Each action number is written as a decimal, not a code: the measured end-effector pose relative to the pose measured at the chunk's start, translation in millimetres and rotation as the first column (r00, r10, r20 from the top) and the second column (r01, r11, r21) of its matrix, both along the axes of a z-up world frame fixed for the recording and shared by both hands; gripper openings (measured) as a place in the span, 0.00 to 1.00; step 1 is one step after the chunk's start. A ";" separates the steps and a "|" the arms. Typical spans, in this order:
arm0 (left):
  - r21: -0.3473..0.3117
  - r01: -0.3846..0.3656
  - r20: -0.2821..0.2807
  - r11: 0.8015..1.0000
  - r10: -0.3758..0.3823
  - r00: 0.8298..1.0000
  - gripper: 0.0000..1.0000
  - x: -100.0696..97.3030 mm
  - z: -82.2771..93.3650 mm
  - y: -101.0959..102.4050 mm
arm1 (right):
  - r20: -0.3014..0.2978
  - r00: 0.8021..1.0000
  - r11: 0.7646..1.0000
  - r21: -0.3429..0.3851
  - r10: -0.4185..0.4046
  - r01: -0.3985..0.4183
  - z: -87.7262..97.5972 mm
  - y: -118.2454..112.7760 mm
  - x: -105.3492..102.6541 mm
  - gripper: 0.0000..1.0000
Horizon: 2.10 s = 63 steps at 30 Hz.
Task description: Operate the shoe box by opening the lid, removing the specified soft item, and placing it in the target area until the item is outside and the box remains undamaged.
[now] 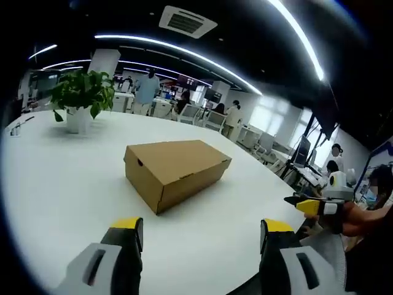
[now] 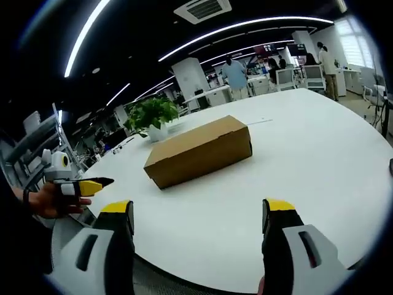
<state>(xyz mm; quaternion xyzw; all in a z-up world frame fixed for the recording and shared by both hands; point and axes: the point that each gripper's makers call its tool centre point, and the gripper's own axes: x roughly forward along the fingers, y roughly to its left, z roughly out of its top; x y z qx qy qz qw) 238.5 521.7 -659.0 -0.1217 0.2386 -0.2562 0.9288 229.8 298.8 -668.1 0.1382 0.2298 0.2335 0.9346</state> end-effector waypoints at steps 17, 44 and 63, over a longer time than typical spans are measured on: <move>0.003 0.005 -0.004 1.000 -0.005 1.000 0.80 -1.1 -0.6 -1.5 | 0.002 1.000 1.000 0.007 -0.005 0.005 0.6 -1.1 0.9 0.82; 0.008 0.018 -0.012 1.000 -0.018 1.000 0.79 -2.9 -2.6 -4.0 | 0.004 1.000 1.000 0.011 -0.007 0.007 1.2 -1.0 1.2 0.82; 0.015 0.030 -0.023 0.999 -0.030 0.999 0.79 -3.5 -6.0 -5.3 | 0.001 1.000 1.000 0.009 -0.003 0.003 0.6 -0.8 0.7 0.82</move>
